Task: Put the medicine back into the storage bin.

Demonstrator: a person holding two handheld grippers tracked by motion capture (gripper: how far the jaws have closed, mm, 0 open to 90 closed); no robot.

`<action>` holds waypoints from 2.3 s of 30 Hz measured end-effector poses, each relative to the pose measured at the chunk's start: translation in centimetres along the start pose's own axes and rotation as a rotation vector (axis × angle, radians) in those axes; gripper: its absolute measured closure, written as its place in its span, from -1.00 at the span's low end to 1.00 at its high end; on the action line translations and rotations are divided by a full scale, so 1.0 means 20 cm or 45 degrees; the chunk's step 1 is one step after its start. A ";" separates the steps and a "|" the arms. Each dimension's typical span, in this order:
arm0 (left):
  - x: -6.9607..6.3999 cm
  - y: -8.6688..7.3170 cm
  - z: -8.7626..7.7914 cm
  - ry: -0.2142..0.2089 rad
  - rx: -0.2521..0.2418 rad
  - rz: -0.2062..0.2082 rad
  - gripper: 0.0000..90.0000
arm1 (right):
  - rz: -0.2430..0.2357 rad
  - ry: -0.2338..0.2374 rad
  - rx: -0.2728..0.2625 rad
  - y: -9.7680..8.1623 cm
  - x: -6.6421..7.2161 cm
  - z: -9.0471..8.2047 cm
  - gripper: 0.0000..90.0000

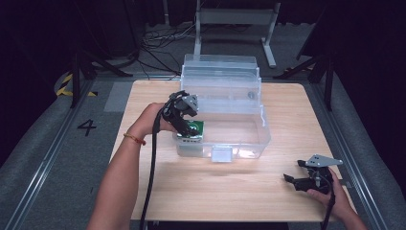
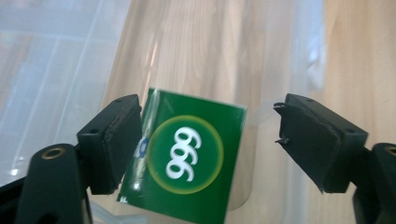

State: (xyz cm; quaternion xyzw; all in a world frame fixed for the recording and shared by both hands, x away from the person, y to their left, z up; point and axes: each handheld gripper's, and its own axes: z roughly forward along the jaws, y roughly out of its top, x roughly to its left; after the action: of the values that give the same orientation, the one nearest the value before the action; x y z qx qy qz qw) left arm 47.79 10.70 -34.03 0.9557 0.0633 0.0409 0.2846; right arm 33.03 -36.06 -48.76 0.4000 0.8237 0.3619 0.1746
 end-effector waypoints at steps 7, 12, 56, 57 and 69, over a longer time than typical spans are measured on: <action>-0.10 -0.05 -0.05 0.035 -0.085 -0.010 -0.57 | -0.003 0.005 0.000 0.00 0.00 0.00 -0.67; -0.17 -0.10 -0.06 0.035 -0.126 -0.028 -0.57 | 0.004 0.003 0.014 0.01 -0.02 -0.01 -0.61; -0.31 -0.16 0.16 0.041 0.000 -0.066 0.16 | -0.322 0.150 -0.233 1.42 -0.20 0.12 0.08; -0.31 -0.16 0.16 0.038 0.002 -0.063 0.19 | -0.321 0.163 -0.233 1.44 -0.20 0.14 0.08; -0.28 -0.17 0.20 0.004 0.049 -0.081 0.36 | -0.349 0.182 -0.149 1.54 -0.22 0.34 0.12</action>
State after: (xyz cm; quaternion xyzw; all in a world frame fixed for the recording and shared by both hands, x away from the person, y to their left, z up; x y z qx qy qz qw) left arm 42.32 10.53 -39.52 0.9584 0.0948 0.0321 0.2673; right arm 56.05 -23.55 -30.73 0.2465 0.8583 0.4097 0.1864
